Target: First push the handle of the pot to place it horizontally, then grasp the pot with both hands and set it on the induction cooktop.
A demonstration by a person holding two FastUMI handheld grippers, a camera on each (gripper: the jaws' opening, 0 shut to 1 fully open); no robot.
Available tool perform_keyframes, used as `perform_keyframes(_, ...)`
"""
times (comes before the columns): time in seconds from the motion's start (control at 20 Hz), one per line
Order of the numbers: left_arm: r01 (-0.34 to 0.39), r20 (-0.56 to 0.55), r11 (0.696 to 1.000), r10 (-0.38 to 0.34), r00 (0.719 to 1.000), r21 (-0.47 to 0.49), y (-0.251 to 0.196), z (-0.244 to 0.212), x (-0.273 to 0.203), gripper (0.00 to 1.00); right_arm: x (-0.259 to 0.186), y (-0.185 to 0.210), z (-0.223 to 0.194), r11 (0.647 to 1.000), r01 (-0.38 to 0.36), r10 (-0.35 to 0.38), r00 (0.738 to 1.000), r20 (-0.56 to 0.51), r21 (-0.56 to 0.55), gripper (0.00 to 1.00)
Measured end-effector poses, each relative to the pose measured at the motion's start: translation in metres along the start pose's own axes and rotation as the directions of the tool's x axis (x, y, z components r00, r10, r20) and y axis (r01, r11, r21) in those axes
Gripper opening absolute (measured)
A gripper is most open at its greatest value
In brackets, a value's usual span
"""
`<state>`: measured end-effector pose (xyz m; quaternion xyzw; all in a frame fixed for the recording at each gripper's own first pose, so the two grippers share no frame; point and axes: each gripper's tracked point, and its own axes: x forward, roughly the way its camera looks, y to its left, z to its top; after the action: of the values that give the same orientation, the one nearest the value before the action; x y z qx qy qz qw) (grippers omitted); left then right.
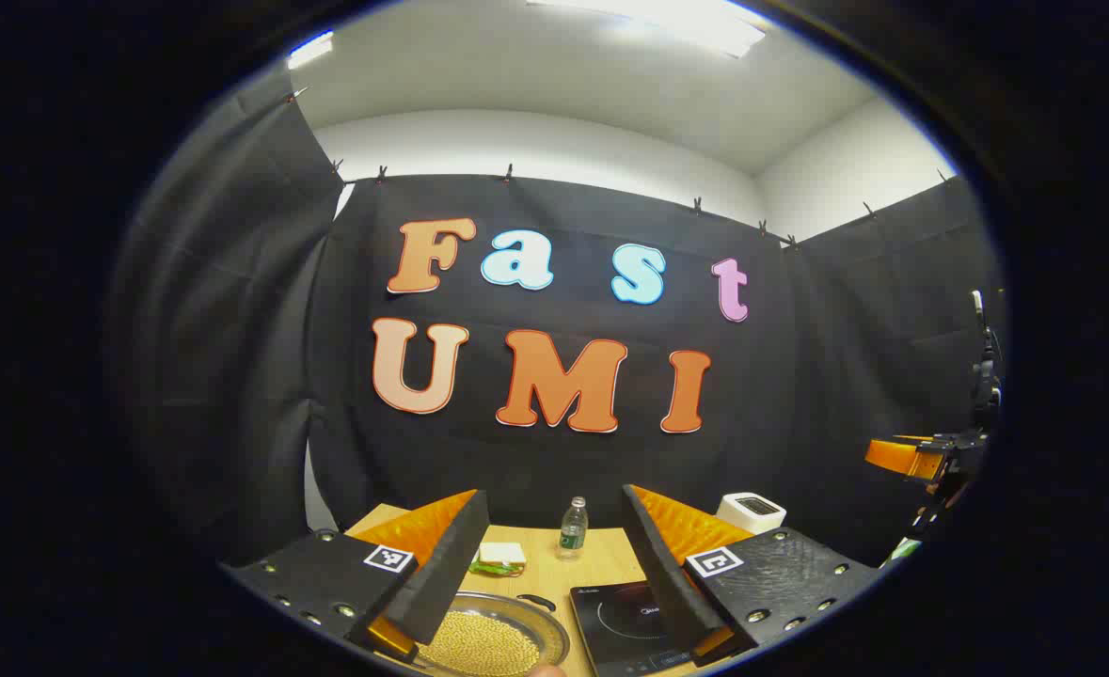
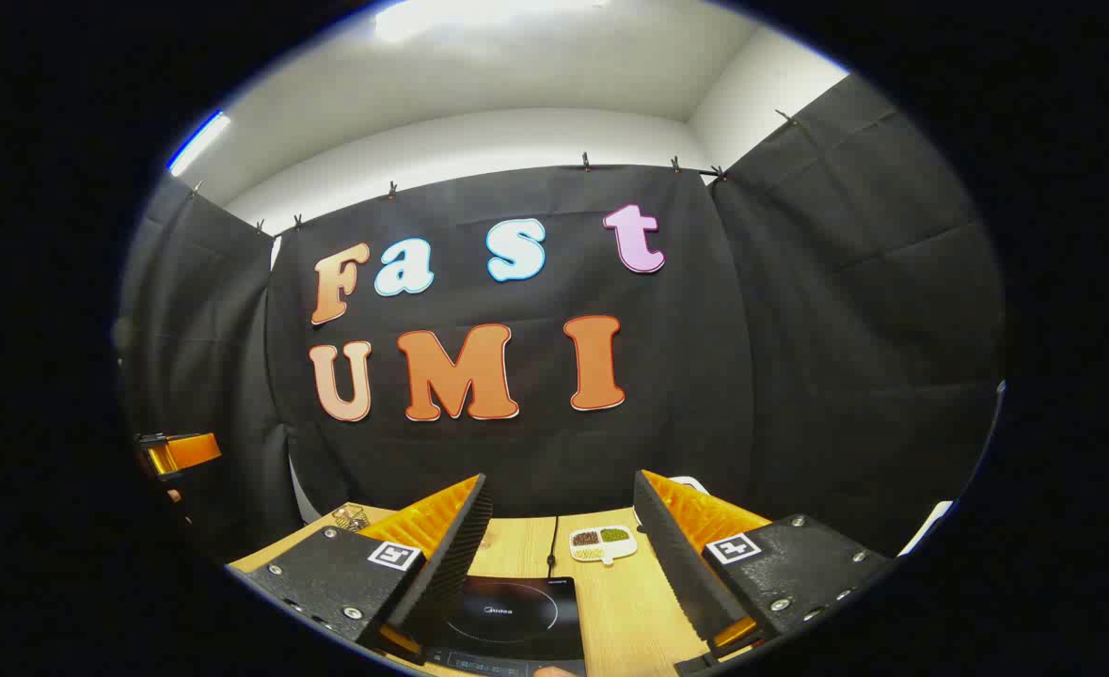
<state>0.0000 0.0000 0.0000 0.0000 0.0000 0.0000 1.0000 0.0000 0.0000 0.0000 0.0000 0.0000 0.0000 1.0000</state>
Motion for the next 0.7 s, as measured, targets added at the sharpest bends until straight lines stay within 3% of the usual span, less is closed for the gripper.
perform_keyframes(0.3, -0.025, 0.021, 0.999, 0.024, 0.999, 0.031, 0.013, 0.005, -0.014, 0.92, -0.007, 0.001, -0.006, 1.0, 0.002, -0.002, 1.0, -0.03, 0.002, 0.95)
perform_keyframes(0.35, -0.043, 0.03, 0.998, 0.042, 0.999, 0.051, 0.017, 0.006, -0.016, 0.87, -0.009, 0.001, -0.005, 1.0, 0.003, -0.003, 1.0, -0.028, 0.005, 0.95)
perform_keyframes(0.45, -0.067, 0.04, 0.993, 0.063, 0.997, 0.095, 0.023, 0.007, -0.018, 0.87, -0.013, -0.002, -0.005, 1.0, 0.011, -0.011, 1.0, -0.023, 0.002, 1.0)
perform_keyframes(0.7, -0.017, 0.018, 0.998, 0.015, 1.0, 0.068, 0.013, 0.004, -0.02, 0.89, -0.017, 0.001, -0.002, 1.0, 0.015, -0.015, 1.0, -0.017, -0.005, 0.95)
